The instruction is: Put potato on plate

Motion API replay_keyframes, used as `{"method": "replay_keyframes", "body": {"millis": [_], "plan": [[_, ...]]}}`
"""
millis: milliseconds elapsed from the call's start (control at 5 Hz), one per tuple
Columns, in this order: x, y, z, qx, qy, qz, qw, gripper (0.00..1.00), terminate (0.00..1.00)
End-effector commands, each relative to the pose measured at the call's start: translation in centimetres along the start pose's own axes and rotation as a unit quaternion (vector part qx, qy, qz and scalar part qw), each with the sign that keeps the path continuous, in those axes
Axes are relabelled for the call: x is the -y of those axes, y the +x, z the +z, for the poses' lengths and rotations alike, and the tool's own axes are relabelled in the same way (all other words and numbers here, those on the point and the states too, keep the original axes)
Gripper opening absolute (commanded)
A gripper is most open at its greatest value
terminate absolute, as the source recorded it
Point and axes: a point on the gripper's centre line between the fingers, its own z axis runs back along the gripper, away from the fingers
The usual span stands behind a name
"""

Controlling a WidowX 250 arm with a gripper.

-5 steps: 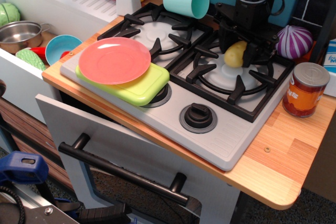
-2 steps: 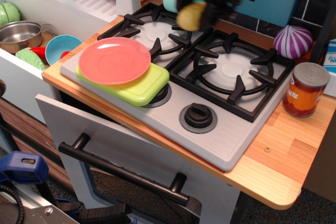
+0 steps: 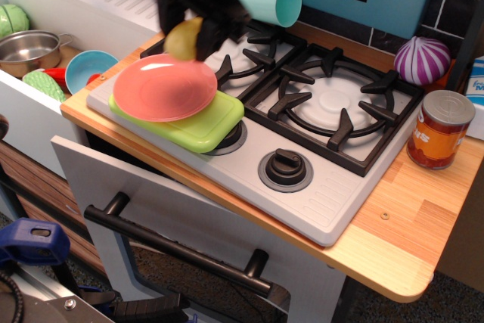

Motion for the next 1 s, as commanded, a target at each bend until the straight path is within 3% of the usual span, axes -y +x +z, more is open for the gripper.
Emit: {"method": "replay_keyframes", "body": {"millis": [0, 200, 400, 600, 800], "plan": [[-1.2, -1.2, -0.9, 0.035, 0.001, 0.026, 0.9990, 0.00, 0.00], [-1.4, -0.9, -2.0, 0.043, -0.011, 0.024, 0.9987, 0.00, 0.00], [-1.1, -0.6, -2.1, 0.068, -0.017, 0.017, 0.9974, 1.00, 0.00], [-1.1, -0.6, -2.1, 0.068, -0.017, 0.017, 0.9974, 1.00, 0.00], [-1.1, -0.6, -2.1, 0.068, -0.017, 0.017, 0.9974, 1.00, 1.00]]}}
